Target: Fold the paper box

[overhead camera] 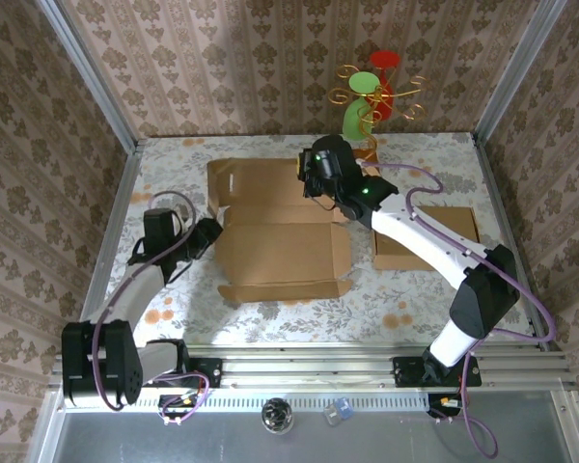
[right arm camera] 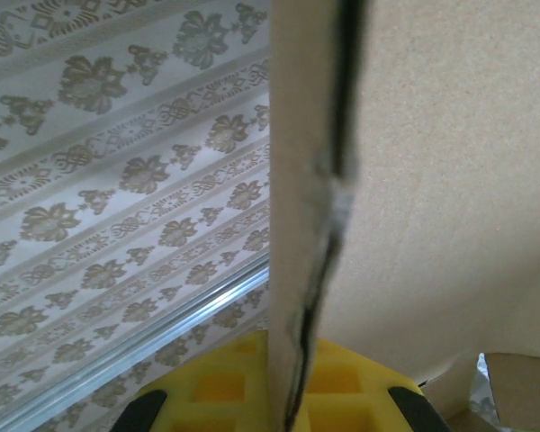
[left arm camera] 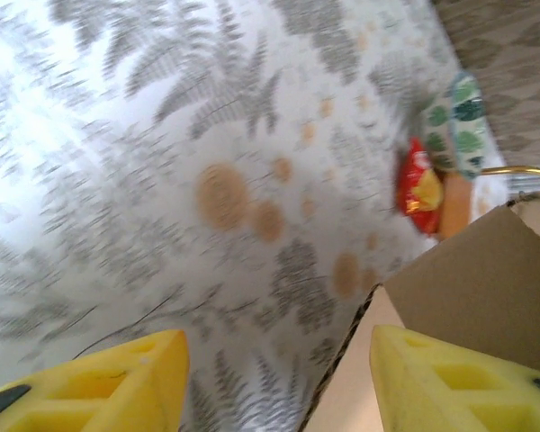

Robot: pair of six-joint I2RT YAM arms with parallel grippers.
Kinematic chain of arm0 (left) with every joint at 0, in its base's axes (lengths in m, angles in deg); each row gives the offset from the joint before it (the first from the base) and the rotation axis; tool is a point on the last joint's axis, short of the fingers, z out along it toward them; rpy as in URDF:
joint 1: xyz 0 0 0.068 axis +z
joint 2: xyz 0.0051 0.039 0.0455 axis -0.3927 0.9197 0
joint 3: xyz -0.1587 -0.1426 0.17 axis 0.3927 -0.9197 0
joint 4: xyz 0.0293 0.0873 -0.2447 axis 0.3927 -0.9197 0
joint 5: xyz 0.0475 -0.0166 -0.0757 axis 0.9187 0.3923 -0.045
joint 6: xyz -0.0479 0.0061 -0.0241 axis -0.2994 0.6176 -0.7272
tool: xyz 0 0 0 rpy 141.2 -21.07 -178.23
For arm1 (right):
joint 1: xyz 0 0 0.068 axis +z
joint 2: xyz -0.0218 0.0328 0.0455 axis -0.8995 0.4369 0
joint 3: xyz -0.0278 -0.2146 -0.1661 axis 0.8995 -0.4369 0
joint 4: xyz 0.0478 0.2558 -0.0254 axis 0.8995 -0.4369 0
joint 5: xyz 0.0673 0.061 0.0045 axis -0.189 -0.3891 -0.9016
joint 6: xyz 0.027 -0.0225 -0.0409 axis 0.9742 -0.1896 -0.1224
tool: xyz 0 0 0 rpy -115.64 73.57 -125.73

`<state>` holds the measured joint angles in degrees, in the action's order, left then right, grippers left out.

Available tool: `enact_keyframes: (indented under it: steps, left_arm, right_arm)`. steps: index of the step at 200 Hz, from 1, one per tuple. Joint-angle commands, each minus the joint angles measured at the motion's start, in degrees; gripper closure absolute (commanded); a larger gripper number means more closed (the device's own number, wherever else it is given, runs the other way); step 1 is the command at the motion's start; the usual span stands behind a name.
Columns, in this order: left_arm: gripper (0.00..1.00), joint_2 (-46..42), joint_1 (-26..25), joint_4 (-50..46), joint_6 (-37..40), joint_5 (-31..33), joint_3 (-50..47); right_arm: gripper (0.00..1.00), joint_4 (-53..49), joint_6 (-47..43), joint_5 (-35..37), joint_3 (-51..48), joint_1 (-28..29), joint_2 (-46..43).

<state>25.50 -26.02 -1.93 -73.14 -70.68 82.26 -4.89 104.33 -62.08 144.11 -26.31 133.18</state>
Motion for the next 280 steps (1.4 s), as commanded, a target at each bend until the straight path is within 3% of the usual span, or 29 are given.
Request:
enact_keyframes:
  steps: [1, 56, 89, 140, 191, 280]
  left_arm:
    - [0.43, -4.47, 0.35, -11.19, 2.05, 6.12, -3.04]
    - [0.42, -13.80, 3.18, -22.95, 3.35, 11.40, -2.45]
    - [0.43, -13.89, 5.36, -26.29, 7.83, 12.42, 2.05]
    - [0.50, -10.75, 5.44, -24.30, 15.75, 12.75, 4.28]
    - [0.56, -8.12, 5.14, -17.73, 18.63, 10.76, 1.50]
    - [0.56, -3.05, 2.46, -9.23, 24.62, 8.07, -0.55]
  right_arm:
    - [1.00, 5.62, -4.28, -0.08, -1.87, 0.95, 1.20]
    - [1.00, 6.90, -6.26, -0.18, -5.53, 2.49, 2.07]
    - [1.00, 8.12, -7.96, 2.47, -8.39, 4.17, 1.49]
    - [1.00, 15.94, -13.31, -0.90, -15.37, 3.98, 2.40]
    - [1.00, 29.43, -18.75, -5.54, -22.74, 2.17, 3.46]
    - [1.00, 47.28, -21.75, -10.30, -27.92, 0.98, 8.85]
